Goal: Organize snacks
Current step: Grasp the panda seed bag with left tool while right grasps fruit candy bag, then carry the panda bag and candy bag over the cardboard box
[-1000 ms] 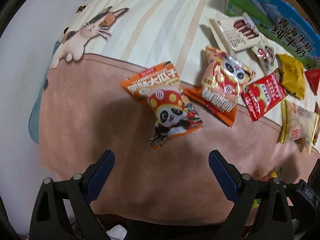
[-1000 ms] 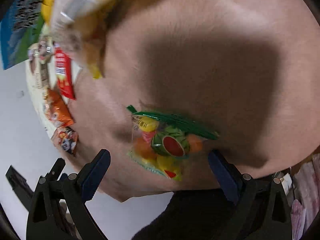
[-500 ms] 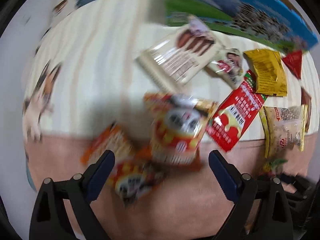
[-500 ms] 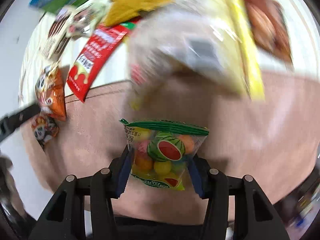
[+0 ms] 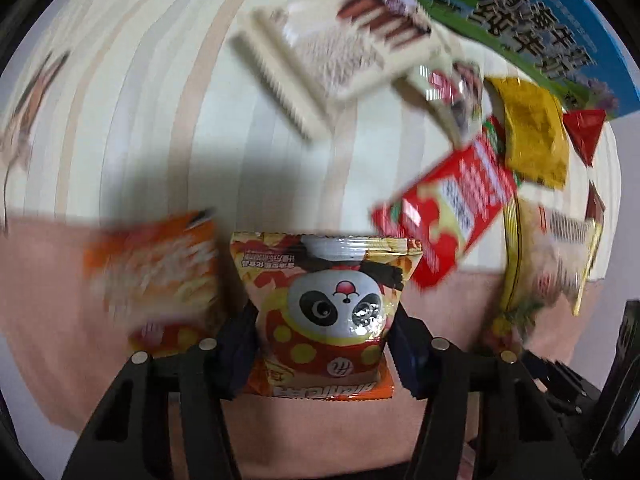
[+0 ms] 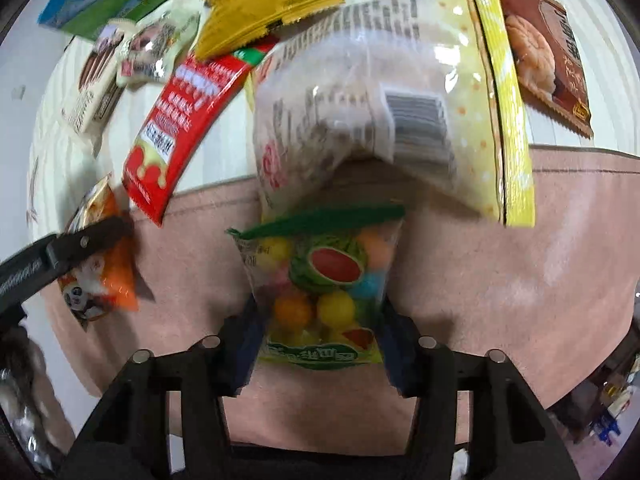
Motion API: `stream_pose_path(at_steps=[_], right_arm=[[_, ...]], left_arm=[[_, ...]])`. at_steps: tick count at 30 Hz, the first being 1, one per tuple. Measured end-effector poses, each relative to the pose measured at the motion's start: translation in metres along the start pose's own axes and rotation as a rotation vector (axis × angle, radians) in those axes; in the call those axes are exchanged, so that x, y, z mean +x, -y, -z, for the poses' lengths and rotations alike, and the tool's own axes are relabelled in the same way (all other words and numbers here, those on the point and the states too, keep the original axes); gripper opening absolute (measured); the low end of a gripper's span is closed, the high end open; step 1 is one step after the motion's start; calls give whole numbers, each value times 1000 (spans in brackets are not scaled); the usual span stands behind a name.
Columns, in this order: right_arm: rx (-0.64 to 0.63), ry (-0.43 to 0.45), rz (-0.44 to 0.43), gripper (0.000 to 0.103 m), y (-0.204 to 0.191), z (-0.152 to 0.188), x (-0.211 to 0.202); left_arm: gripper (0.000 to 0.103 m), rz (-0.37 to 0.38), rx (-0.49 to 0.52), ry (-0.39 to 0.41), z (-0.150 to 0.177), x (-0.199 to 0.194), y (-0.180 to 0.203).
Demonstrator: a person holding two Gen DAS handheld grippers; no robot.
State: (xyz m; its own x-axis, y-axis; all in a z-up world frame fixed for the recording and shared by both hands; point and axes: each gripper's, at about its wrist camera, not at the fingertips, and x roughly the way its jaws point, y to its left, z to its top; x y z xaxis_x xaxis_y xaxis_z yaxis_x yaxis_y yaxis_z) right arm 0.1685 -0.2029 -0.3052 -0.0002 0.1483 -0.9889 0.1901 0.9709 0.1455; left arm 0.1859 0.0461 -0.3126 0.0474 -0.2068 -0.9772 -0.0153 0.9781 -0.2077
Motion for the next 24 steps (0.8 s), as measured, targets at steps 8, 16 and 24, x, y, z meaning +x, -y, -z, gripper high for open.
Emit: stream_pose_path(at_steps=[8, 16, 24], right_arm=[[-24, -34, -17, 59, -2, -3, 11], [-36, 1, 38, 60, -21, -8, 20], [-70, 45, 15, 54, -17, 49, 12]], left_arm=[[55, -115, 96, -16, 25, 27, 21], [54, -148, 118, 26, 30, 27, 39], [47, -113, 114, 61, 31, -23, 55]])
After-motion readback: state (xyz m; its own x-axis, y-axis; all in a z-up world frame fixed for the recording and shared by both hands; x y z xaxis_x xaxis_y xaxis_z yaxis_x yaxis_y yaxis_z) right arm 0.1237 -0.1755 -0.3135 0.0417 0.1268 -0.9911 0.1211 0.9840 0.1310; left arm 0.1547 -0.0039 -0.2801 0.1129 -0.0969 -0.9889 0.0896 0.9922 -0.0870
